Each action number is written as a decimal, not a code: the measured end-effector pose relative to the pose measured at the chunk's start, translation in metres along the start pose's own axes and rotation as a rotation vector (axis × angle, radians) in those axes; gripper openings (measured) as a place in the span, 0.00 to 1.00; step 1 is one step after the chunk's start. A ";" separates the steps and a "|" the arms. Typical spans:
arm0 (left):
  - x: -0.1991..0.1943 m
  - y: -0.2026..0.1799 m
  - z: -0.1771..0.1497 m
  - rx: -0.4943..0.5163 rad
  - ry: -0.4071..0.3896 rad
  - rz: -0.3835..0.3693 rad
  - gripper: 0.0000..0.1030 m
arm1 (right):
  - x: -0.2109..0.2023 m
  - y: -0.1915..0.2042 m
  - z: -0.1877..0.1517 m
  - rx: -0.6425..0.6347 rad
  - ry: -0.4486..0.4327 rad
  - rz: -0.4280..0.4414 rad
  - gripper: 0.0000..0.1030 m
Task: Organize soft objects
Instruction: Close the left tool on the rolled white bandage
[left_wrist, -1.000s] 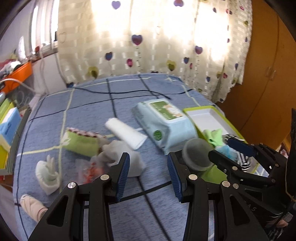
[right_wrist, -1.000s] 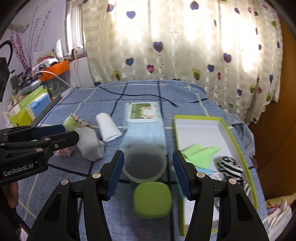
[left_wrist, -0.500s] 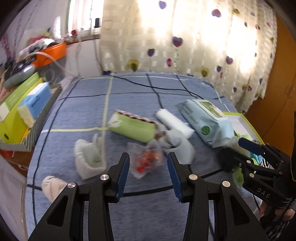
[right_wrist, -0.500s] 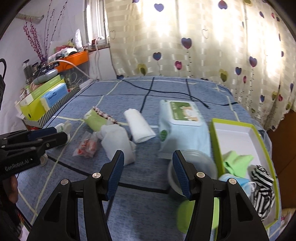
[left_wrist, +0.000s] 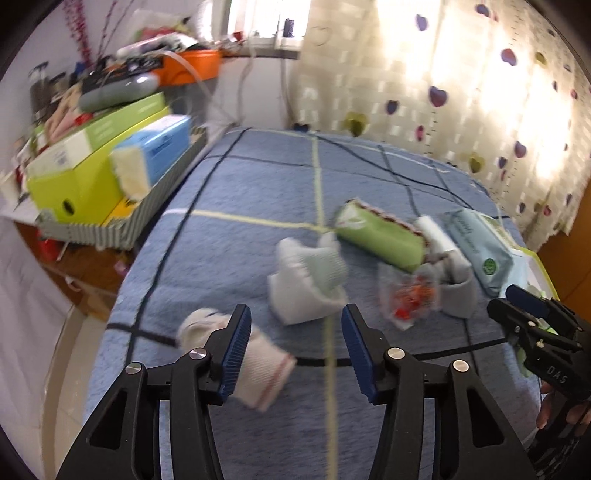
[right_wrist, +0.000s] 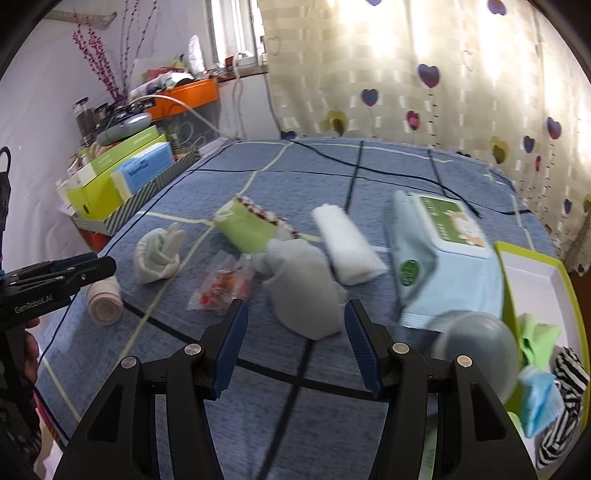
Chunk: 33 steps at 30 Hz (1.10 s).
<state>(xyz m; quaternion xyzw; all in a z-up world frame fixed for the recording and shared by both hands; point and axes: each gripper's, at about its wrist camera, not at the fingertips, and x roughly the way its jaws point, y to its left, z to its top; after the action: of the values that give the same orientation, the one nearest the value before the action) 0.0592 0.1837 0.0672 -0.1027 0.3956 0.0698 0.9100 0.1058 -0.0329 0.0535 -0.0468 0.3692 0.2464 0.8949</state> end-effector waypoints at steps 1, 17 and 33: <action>0.000 0.005 -0.001 -0.014 0.000 0.004 0.53 | 0.002 0.003 0.001 -0.002 0.000 0.012 0.54; 0.008 0.052 -0.022 -0.159 0.059 0.030 0.64 | 0.043 0.036 0.004 -0.048 0.083 0.113 0.54; 0.026 0.050 -0.018 -0.208 0.106 -0.010 0.67 | 0.076 0.046 0.009 -0.063 0.146 0.095 0.54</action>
<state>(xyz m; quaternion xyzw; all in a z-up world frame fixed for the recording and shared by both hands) 0.0534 0.2289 0.0291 -0.2021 0.4332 0.1005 0.8726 0.1355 0.0408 0.0130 -0.0752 0.4274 0.2958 0.8510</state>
